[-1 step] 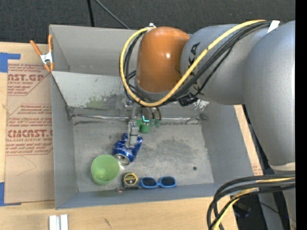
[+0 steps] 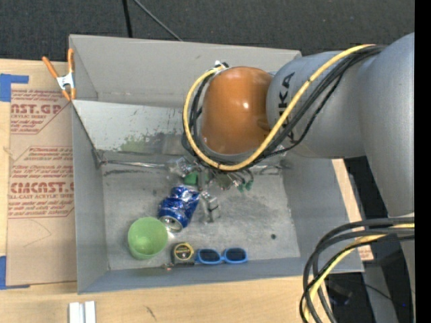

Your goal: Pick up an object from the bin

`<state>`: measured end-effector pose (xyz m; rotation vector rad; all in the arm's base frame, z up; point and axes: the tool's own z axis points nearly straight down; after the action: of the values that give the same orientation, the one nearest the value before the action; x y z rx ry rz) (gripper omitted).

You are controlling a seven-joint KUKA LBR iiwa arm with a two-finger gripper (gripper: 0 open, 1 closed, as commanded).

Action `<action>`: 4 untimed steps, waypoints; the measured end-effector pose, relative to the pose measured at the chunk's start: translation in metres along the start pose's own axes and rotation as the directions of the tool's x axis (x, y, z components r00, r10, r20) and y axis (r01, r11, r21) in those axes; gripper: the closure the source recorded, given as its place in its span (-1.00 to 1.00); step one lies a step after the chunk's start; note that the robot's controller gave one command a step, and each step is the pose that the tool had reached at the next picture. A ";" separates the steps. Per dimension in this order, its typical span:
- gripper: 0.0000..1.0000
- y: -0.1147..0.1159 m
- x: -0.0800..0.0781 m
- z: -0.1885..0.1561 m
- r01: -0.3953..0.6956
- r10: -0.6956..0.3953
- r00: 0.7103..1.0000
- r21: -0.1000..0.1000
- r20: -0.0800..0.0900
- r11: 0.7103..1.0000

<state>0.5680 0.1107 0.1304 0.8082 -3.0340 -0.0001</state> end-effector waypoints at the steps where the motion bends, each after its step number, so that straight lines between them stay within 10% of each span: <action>1: -1.00 0.006 -0.016 0.006 0.296 -0.296 0.955 0.001 0.005 0.955; 2: -1.00 0.011 -0.019 0.020 0.595 -0.595 0.804 0.001 0.004 0.804; 4: -1.00 0.010 -0.012 0.060 0.645 -0.645 0.764 0.004 0.011 0.764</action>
Offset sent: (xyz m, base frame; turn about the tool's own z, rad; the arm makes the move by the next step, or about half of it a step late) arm 0.0107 0.0118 -0.0057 -0.2993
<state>0.5733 0.1256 0.0699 1.8081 -2.5808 -0.0066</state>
